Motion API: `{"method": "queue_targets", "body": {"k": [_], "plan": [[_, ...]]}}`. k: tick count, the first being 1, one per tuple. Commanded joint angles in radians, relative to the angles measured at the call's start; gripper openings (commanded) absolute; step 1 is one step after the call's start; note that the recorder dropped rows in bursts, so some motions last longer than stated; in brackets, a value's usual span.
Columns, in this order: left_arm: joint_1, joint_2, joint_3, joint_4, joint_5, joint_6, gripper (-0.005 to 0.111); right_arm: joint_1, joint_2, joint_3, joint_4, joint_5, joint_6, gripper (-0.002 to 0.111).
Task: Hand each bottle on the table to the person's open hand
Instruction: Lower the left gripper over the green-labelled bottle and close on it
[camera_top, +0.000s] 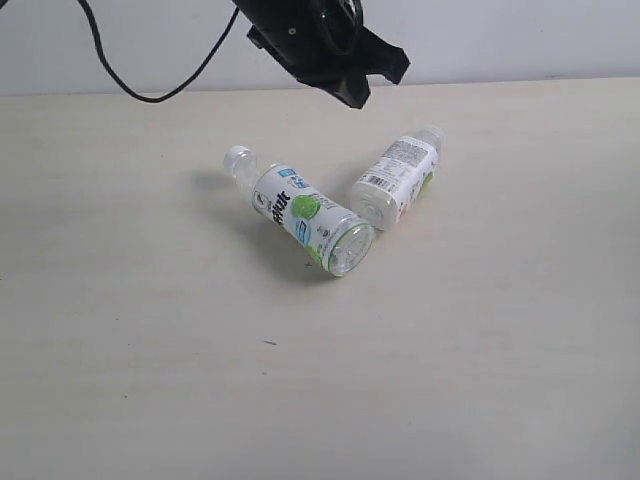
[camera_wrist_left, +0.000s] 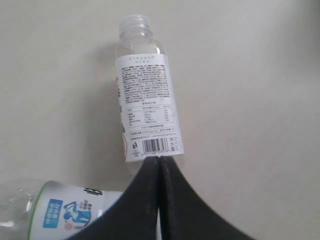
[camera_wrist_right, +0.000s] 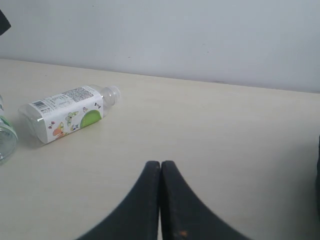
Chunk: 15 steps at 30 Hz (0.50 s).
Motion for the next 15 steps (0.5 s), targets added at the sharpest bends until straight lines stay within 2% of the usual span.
{"method": "queue_targets", "body": {"k": [1, 15], "plan": [[0.030, -0.025, -0.004, 0.006, 0.019, 0.049, 0.000, -0.005, -0.006, 0.005, -0.001, -0.009, 0.000, 0.000], [0.050, -0.027, -0.004, 0.006, 0.031, 0.115, 0.000, -0.005, -0.006, 0.005, -0.001, -0.009, 0.000, 0.000]]}}
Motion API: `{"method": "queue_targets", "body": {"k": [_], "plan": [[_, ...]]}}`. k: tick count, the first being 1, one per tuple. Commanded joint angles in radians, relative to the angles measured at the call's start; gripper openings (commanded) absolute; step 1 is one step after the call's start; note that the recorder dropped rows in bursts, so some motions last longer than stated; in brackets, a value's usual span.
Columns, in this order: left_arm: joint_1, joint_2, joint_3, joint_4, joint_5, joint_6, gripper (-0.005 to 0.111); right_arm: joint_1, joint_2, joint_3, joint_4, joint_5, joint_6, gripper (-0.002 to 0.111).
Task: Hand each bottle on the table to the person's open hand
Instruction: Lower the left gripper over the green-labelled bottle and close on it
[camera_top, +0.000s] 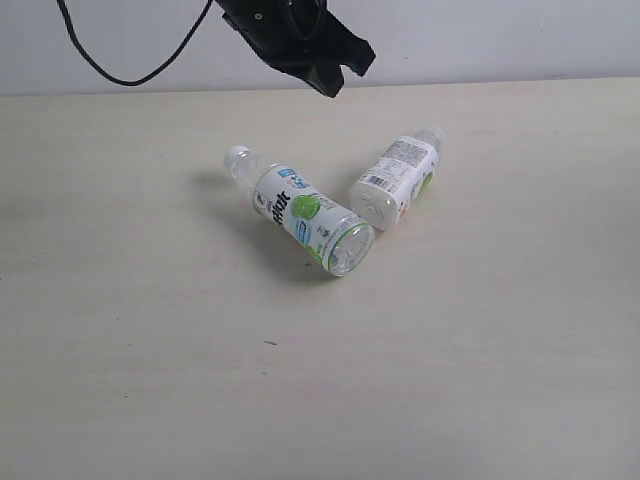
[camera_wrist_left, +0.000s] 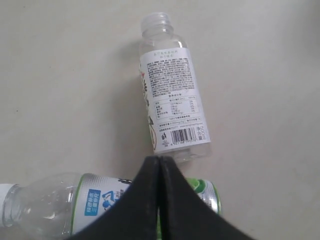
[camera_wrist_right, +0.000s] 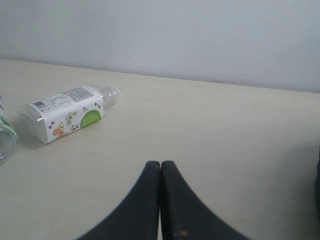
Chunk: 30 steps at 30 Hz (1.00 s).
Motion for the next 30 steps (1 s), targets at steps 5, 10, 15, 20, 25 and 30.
{"method": "queue_targets", "body": {"k": [5, 10, 15, 20, 25, 30], "plan": [[0.004, -0.012, -0.004, 0.008, 0.027, 0.014, 0.000, -0.005, -0.006, 0.005, -0.001, -0.009, 0.000, 0.000], [0.004, -0.042, 0.025, 0.085, 0.056, 0.036, 0.000, -0.005, -0.006, 0.005, -0.001, -0.009, 0.000, 0.000], [0.022, -0.052, 0.054, 0.101, 0.041, 0.104, 0.000, -0.005, -0.006, 0.005, -0.001, -0.009, 0.000, 0.000], [0.043, -0.052, 0.092, 0.109, 0.031, 0.131, 0.000, -0.005, -0.006, 0.005, -0.001, -0.009, 0.000, 0.000], [0.054, -0.052, 0.099, 0.111, 0.063, 0.235, 0.000, -0.005, -0.006, 0.005, -0.001, -0.009, 0.000, 0.000], [0.052, -0.052, 0.101, 0.101, 0.084, 0.701, 0.000, -0.005, -0.006, 0.005, -0.001, -0.009, 0.000, 0.000]]}}
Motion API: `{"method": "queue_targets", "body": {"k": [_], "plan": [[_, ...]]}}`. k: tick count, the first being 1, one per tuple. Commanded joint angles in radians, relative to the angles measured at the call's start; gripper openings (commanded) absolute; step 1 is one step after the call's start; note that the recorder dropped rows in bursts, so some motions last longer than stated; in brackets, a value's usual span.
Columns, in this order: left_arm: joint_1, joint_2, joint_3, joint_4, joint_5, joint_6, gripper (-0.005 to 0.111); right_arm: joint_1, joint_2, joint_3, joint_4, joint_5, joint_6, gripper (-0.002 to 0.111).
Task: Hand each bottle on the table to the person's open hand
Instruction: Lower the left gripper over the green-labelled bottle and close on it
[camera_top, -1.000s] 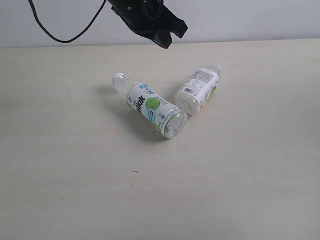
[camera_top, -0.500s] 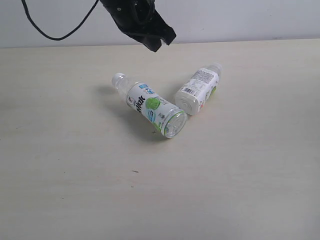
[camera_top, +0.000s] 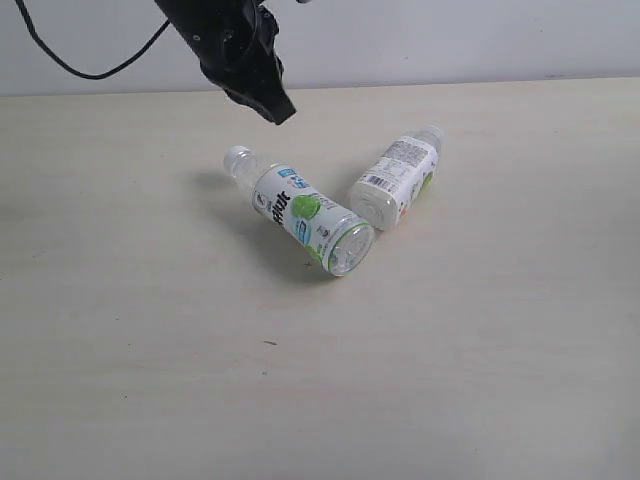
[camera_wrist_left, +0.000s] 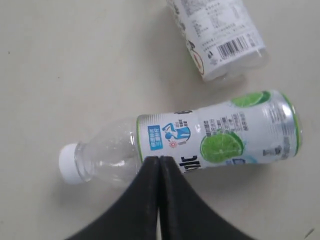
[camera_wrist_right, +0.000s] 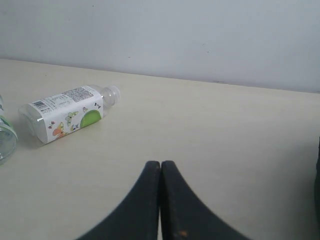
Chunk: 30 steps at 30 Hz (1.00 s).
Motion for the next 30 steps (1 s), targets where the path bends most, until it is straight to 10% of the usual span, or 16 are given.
{"method": "queue_targets", "body": {"k": [1, 6, 13, 24, 30], "plan": [[0.000, -0.010, 0.003, -0.009, 0.023, 0.443, 0.000, -0.005, -0.006, 0.005, -0.001, -0.009, 0.000, 0.000], [0.000, -0.010, 0.005, -0.013, 0.132, 0.953, 0.000, -0.005, -0.006, 0.005, -0.001, -0.009, 0.000, 0.000], [0.000, 0.011, 0.020, -0.138, 0.115, 1.048, 0.001, -0.005, -0.006, 0.005, -0.001, -0.009, 0.000, 0.000], [-0.013, 0.024, 0.020, -0.134, 0.084, 1.201, 0.072, -0.005, -0.006, 0.005, -0.001, -0.009, 0.000, 0.000], [-0.013, 0.024, 0.020, -0.136, 0.043, 1.201, 0.078, -0.005, -0.006, 0.005, -0.001, -0.009, 0.000, 0.000]]}}
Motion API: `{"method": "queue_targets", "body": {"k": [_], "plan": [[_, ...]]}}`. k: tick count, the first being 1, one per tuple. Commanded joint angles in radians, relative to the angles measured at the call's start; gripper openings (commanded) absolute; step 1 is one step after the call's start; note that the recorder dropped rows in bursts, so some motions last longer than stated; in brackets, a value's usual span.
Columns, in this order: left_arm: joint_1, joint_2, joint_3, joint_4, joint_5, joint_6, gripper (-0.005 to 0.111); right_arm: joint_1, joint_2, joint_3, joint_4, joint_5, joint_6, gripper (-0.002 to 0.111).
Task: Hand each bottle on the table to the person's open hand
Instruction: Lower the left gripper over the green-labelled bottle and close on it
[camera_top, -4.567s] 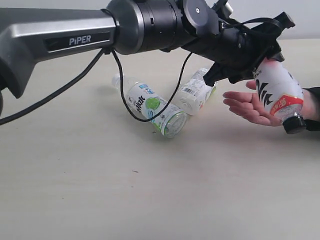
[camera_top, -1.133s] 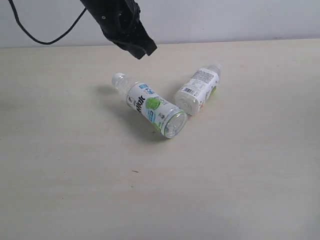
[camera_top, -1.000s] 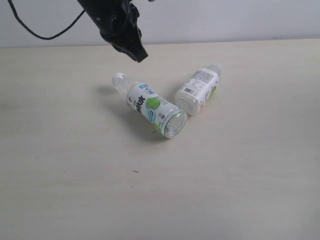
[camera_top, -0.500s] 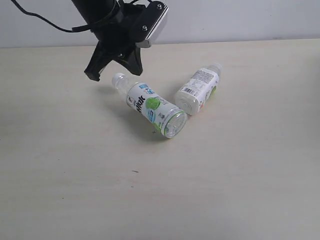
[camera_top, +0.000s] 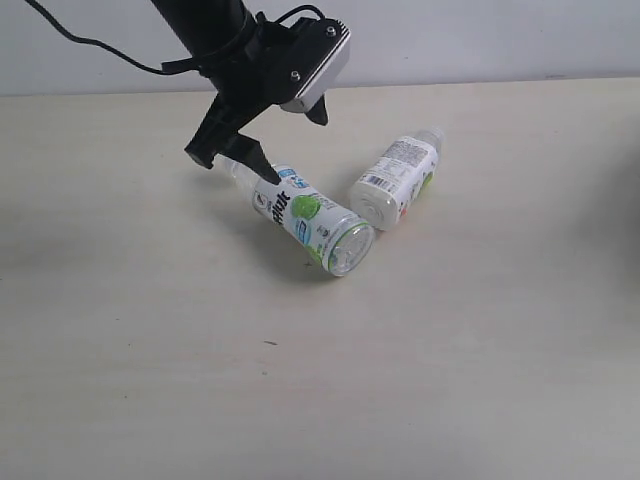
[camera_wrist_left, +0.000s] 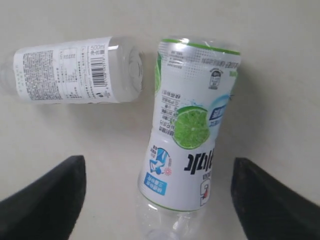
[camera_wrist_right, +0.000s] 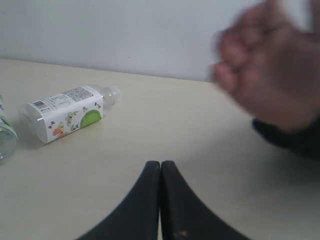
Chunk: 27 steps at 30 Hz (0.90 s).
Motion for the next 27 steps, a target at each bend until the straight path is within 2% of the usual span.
{"method": "queue_targets", "body": {"k": [1, 21, 27], "plan": [[-0.007, -0.005, 0.002, 0.000, -0.025, -0.001, 0.078, -0.005, -0.006, 0.005, -0.001, -0.009, 0.000, 0.000], [-0.007, -0.005, 0.002, 0.019, -0.042, -0.027, 0.078, -0.005, -0.006, 0.005, -0.001, -0.009, 0.000, 0.000], [-0.021, -0.002, 0.002, 0.036, -0.050, -0.043, 0.085, -0.005, -0.006, 0.005, -0.001, -0.009, 0.000, 0.000]]}}
